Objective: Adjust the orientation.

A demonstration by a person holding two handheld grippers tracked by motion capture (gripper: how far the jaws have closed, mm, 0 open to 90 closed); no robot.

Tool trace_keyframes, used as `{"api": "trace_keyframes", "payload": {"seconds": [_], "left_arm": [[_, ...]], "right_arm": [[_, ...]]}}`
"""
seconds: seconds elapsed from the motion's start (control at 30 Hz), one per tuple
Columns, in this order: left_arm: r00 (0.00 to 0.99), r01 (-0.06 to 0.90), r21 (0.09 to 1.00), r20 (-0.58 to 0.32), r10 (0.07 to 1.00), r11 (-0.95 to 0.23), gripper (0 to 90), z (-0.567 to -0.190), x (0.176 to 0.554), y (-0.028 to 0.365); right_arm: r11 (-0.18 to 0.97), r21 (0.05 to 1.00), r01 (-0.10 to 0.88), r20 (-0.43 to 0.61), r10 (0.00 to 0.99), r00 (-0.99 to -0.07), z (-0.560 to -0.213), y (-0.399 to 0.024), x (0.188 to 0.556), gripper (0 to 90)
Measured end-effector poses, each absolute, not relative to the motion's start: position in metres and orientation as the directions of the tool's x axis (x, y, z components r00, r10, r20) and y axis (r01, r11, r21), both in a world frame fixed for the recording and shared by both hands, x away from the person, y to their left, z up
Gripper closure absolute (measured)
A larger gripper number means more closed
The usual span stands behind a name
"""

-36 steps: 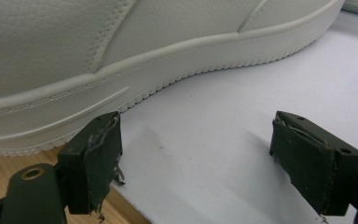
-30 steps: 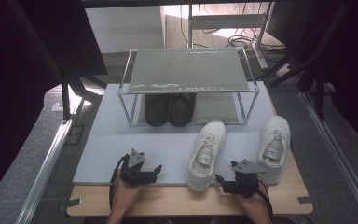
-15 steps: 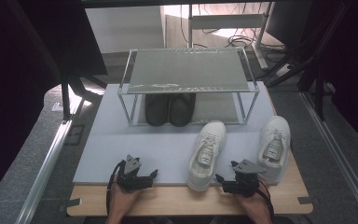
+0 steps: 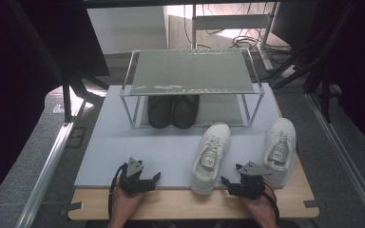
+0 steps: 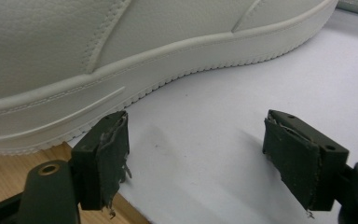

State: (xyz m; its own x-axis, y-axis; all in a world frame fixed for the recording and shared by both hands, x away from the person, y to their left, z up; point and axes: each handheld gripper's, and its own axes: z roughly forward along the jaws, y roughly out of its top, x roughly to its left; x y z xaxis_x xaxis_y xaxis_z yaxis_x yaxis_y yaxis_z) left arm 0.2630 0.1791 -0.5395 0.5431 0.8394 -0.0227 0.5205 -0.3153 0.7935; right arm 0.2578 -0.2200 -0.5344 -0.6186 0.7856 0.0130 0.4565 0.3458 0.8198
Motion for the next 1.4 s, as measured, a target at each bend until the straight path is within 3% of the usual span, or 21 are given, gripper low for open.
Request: {"api": "trace_keyframes", "payload": {"seconds": [0.4,1.0,1.4], "left_arm": [[0.538,0.522,0.794,-0.021,0.842,-0.313,12.6,-0.54,0.263,0.179],[0.531,0.524,0.794,-0.021,0.847,-0.308,12.9,-0.54,0.263,0.178],[0.528,0.525,0.794,-0.021,0.849,-0.306,13.0,-0.54,0.262,0.177]], "right_arm": [[0.359,0.807,0.468,0.036,0.762,-0.646,-0.517,-0.218,0.252,29.0],[0.373,0.814,0.446,0.097,0.669,-0.737,-0.482,-0.226,0.243,89.1],[0.371,0.834,0.407,0.114,0.606,-0.787,-0.451,-0.199,0.245,89.4]]}}
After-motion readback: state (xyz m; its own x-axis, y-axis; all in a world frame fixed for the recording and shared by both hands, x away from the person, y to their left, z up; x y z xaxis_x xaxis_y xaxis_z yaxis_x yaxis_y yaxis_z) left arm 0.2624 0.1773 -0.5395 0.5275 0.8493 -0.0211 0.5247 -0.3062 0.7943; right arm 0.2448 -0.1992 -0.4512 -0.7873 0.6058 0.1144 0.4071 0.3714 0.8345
